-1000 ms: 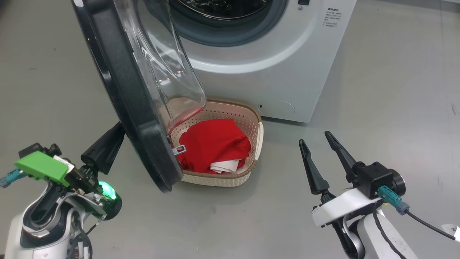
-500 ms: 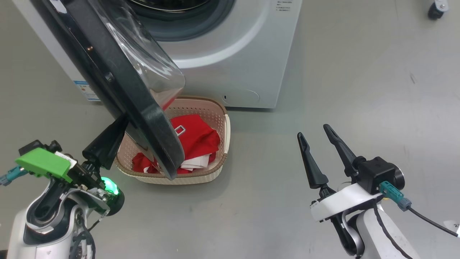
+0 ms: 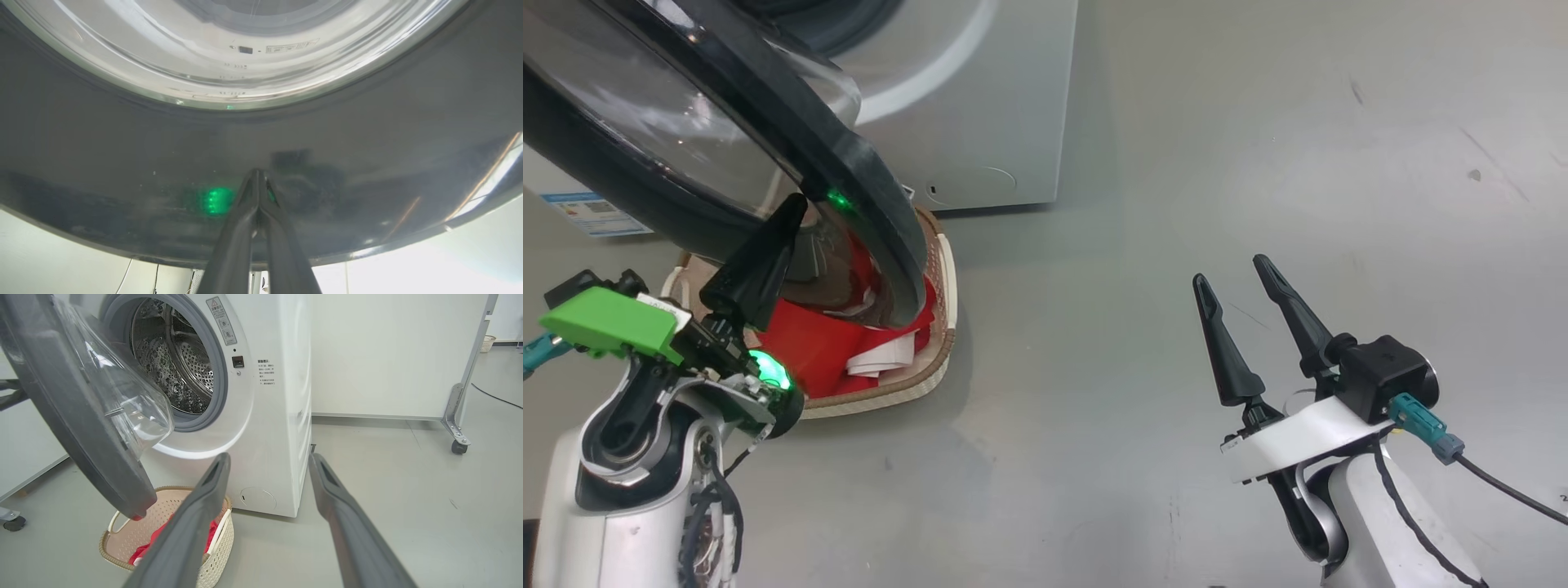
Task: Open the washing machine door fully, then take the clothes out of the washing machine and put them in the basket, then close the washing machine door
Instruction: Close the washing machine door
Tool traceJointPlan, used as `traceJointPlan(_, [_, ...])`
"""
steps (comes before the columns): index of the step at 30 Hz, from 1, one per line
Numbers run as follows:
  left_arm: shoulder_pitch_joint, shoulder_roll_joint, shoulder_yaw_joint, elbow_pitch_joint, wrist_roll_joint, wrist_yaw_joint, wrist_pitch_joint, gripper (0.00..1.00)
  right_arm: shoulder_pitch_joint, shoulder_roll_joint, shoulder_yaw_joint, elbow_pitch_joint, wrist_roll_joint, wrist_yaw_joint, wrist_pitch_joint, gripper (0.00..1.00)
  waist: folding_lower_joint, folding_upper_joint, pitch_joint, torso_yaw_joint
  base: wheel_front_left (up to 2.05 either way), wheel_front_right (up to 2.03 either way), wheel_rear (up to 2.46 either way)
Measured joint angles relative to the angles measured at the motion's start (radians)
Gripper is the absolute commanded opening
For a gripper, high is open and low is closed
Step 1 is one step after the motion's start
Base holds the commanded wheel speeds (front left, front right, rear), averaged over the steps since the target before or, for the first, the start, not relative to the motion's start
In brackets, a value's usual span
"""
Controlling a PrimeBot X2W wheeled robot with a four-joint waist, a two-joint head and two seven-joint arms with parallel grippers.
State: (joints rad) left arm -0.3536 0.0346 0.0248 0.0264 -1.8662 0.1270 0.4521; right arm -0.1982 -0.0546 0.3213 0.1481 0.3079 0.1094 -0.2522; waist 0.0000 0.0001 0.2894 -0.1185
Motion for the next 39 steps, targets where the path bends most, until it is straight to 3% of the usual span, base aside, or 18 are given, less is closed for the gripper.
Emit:
traceJointPlan(25, [-0.228,-0.001,0.005,0.098,0.109,-0.020,-0.241,0.00,-0.043,0.002,0.013,-0.031,0.060,-0.033,0.000,1.00,0.0000,0.0000,0.143,-0.190,0.00,0.00,0.00])
traceJointPlan(39, [-0.282,-0.003,-0.047,0.198,0.142,-0.094,-0.283,0.00,-0.051,0.006,-0.015,-0.034,0.059,-0.050,0.000,1.00,0.0000,0.0000,0.149,-0.203,0.00,0.00,0.00])
